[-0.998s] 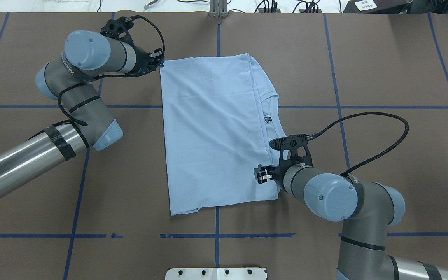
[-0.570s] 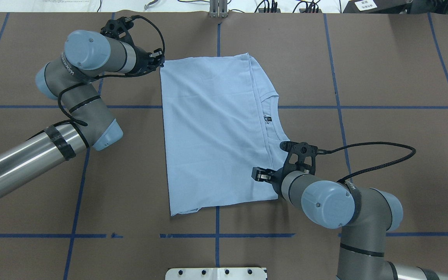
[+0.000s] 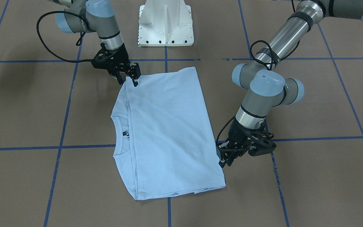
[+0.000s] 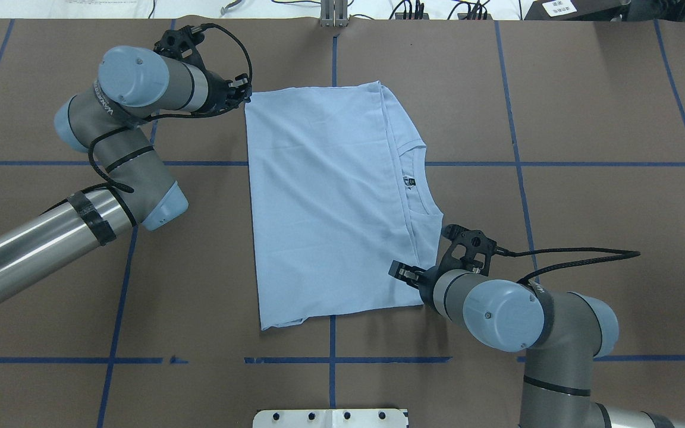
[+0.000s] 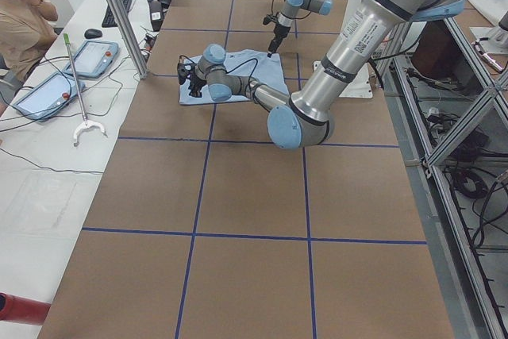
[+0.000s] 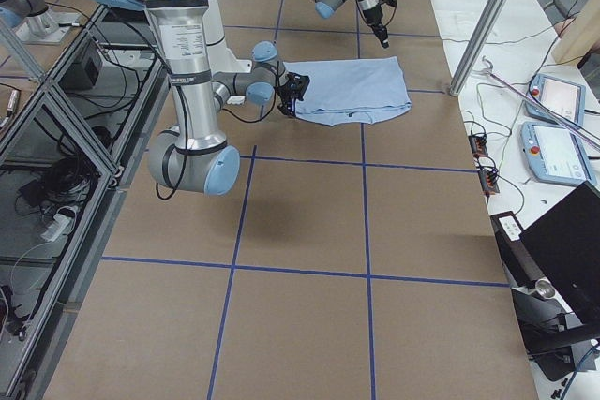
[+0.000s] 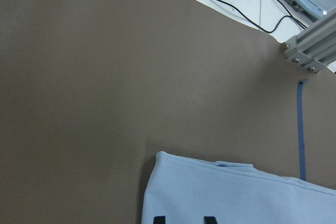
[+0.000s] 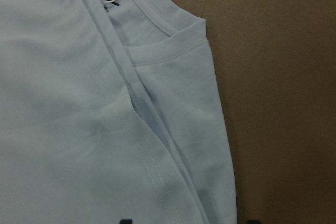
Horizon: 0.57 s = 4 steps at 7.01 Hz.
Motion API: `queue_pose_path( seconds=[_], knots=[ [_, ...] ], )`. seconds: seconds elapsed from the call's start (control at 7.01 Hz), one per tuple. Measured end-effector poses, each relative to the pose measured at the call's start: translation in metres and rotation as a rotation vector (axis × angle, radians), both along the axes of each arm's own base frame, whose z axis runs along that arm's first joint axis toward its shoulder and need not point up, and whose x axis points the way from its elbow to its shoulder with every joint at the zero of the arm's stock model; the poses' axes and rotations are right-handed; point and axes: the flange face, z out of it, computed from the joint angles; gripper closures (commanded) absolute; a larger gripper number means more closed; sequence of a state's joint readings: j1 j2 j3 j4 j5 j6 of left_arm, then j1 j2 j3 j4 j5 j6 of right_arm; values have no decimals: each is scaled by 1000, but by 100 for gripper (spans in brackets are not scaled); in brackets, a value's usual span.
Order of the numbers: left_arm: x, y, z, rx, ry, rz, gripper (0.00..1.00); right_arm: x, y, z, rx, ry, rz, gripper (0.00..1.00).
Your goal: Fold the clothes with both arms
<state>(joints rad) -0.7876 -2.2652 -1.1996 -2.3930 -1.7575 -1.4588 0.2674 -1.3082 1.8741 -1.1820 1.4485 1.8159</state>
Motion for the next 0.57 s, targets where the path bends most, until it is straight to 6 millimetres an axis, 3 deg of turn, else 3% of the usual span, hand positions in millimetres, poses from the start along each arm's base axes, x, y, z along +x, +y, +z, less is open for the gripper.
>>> queue_pose_path(
  seconds=[0.29, 0.57],
  knots=[
    [0, 1, 1, -1, -1, 0, 63, 1, 1, 9, -19, 9, 5, 24],
    [0, 1, 2, -1, -1, 0, 63, 2, 2, 12, -23, 14, 4, 51]
  ],
)
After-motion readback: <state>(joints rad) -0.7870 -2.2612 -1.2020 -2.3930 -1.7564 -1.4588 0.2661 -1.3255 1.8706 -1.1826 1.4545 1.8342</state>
